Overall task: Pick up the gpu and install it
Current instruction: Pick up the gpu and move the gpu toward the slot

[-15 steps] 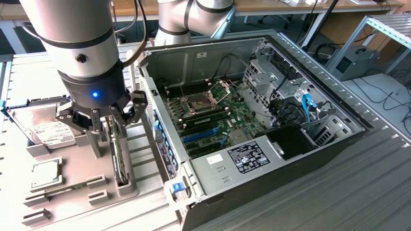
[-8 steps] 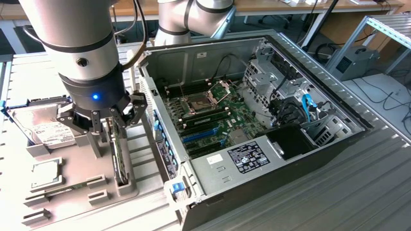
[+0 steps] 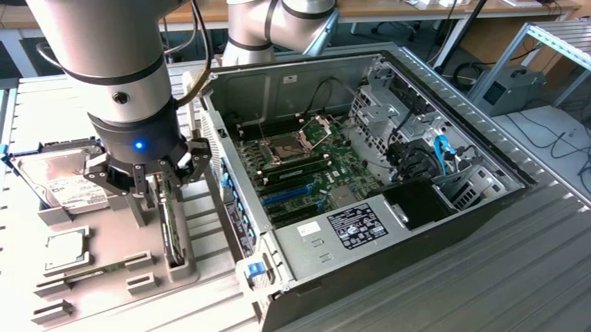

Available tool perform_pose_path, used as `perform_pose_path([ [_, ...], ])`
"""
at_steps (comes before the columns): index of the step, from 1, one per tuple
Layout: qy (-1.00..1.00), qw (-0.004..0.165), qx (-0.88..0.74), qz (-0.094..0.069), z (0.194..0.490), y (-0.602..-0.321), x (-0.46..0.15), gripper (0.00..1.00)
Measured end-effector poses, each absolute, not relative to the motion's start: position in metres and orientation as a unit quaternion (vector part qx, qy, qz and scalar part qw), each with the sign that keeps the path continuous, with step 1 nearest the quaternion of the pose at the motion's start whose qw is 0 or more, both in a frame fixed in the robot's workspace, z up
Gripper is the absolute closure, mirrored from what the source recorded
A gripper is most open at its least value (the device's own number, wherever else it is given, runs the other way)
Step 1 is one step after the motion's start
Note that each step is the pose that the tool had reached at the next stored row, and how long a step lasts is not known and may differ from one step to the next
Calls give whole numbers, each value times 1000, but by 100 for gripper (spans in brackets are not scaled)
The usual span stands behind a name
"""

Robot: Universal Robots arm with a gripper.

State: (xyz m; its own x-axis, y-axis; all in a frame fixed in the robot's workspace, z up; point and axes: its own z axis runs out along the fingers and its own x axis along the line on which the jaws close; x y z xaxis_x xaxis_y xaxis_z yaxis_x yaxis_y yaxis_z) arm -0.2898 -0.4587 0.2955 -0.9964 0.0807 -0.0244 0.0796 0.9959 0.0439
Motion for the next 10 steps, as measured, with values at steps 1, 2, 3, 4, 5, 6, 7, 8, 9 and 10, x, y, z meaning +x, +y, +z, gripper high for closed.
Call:
perform_pose_path([
  [1,999,13,40,21,294,-459,-290,58],
  [2,999,13,40,21,292,-459,-290,58],
  [3,999,13,40,21,291,-458,-290,58],
  [4,999,13,40,21,290,-458,-291,58],
  [5,999,13,40,21,288,-458,-291,58],
  [6,999,13,40,21,285,-456,-292,58],
  [7,999,13,40,21,284,-455,-292,58],
  [8,999,13,40,21,283,-454,-292,58],
  [9,999,13,40,21,282,-453,-292,58],
  [10,999,13,40,21,282,-453,-293,58],
])
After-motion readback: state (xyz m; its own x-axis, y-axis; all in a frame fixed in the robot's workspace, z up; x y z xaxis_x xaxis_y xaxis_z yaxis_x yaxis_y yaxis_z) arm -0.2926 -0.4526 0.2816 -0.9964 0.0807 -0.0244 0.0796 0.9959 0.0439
